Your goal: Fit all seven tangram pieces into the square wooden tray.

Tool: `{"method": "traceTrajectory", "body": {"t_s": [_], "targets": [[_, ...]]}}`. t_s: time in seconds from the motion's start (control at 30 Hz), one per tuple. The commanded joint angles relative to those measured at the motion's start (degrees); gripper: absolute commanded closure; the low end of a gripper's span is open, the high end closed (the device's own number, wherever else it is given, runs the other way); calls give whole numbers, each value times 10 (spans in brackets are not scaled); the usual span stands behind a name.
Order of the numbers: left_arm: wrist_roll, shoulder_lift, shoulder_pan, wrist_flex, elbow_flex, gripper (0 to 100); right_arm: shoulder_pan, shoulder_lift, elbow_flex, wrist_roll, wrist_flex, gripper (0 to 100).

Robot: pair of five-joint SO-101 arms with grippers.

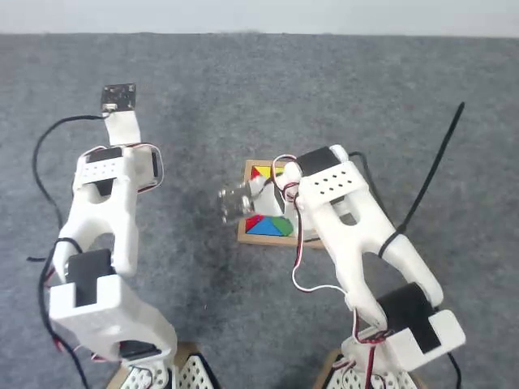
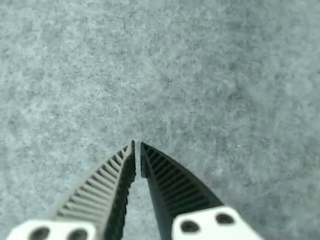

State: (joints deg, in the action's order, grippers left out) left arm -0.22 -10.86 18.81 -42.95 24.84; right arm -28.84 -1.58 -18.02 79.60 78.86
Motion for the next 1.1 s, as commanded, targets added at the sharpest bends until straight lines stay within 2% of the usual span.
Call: {"method": "traceTrajectory", "body": {"t_s": [0.0,0.13,0.27,0.4,0.77,1.07], "targets": [[5,3,1,12,-15,985,-1,-6,-3,101,4,812],[5,3,1,11,-15,985,30,-6,-20,195,3,812],[5,3,0,11,-15,985,47,-6,-40,210,1,812],[5,3,0,11,-15,985,49,-6,-62,219,-56,812],[5,3,-1,11,-15,985,74,-6,-86,366,-100,812],[5,3,-1,11,-15,985,74,-5,-87,372,-105,808]]}}
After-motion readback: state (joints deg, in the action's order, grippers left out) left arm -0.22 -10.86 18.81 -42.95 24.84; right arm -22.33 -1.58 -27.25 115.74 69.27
